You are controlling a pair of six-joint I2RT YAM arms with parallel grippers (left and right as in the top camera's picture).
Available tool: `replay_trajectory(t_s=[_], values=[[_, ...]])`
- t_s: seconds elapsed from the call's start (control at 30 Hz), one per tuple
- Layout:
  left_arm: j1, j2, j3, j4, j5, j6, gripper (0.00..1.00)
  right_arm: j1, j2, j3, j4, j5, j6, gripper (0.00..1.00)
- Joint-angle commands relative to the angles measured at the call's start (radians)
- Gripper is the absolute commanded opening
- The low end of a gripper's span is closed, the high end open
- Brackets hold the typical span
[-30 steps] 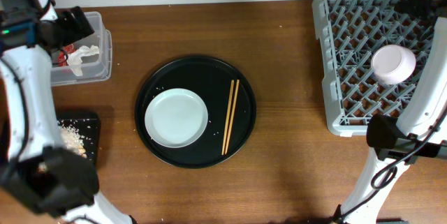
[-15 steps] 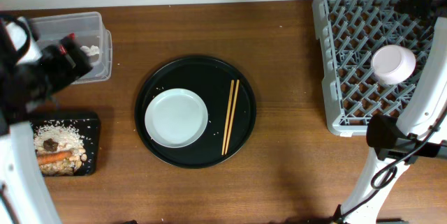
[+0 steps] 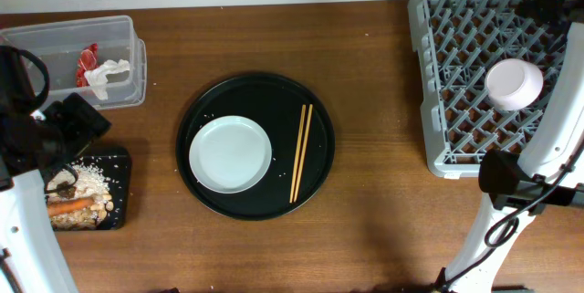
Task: Sort waste into correct bins and load items into the dishwasher rack
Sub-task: 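Release the tissue into the bin and pull the left gripper back, then reach the right gripper to the chopsticks on the round tray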
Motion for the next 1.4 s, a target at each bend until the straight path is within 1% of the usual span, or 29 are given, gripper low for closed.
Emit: replay_trajectory(t_s=[0.0, 0.23, 0.33, 0.43, 0.6, 0.87, 0.9, 0.93, 0.97, 1.0, 1.03, 1.1, 1.13, 1.2, 1.27, 1.33, 1.37], values=[[0.002, 0.000, -0.005, -0.002, -0.022, -0.013, 0.99, -0.001, -0.028, -0.003, -0.006, 0.018, 0.004, 0.98], [0.004, 0.020, -0.005, 0.049, -0.066, -0.013, 0.99, -0.001, -0.028, -0.003, -0.006, 0.018, 0.004, 0.98], [0.022, 0.056, -0.005, 0.048, -0.068, -0.013, 0.99, -0.001, -0.028, -0.003, -0.006, 0.018, 0.004, 0.98], [0.033, 0.109, -0.005, 0.039, -0.104, -0.012, 0.99, -0.001, -0.028, -0.003, -0.006, 0.018, 0.004, 0.98], [0.032, 0.152, -0.005, 0.041, -0.103, -0.012, 0.99, -0.001, -0.028, -0.003, -0.006, 0.018, 0.004, 0.98], [0.032, 0.162, -0.005, 0.041, -0.104, -0.012, 0.99, -0.001, -0.028, -0.003, -0.006, 0.002, 0.009, 0.98], [0.033, 0.162, -0.005, 0.041, -0.103, -0.012, 0.99, -0.001, -0.028, -0.003, -0.006, -0.092, 0.008, 0.98], [0.032, 0.162, -0.005, 0.041, -0.104, -0.012, 0.99, -0.001, -0.028, -0.003, -0.006, -0.228, 0.007, 0.98], [0.032, 0.162, -0.005, 0.041, -0.103, -0.012, 0.99, -0.001, -0.028, -0.003, -0.006, -0.391, 0.006, 0.98], [0.032, 0.162, -0.005, 0.041, -0.103, -0.012, 0.99, -0.001, -0.028, -0.003, -0.006, -0.608, -0.011, 0.98], [0.032, 0.163, -0.005, 0.041, -0.103, -0.012, 0.99, 0.000, -0.028, -0.003, -0.006, -0.777, -0.040, 0.98], [0.032, 0.163, -0.005, 0.041, -0.104, -0.012, 0.99, 0.000, -0.028, -0.003, -0.003, -1.079, -0.048, 0.98], [0.032, 0.163, -0.005, 0.042, -0.103, -0.012, 0.99, 0.002, -0.028, -0.003, -0.004, -1.160, -0.048, 0.98], [0.032, 0.163, -0.005, 0.041, -0.103, -0.012, 0.99, 0.029, -0.026, -0.003, -0.006, -1.165, -0.051, 0.98], [0.032, 0.163, -0.005, 0.041, -0.104, -0.012, 0.99, 0.103, -0.026, -0.005, -0.006, -1.105, -0.072, 0.98], [0.033, 0.163, -0.005, 0.041, -0.104, -0.012, 0.99, 0.209, -0.026, -0.008, -0.006, -1.004, -0.051, 0.98], [0.032, 0.163, -0.005, 0.041, -0.103, -0.012, 0.99, 0.288, -0.026, -0.018, -0.006, -0.863, 0.014, 0.98]])
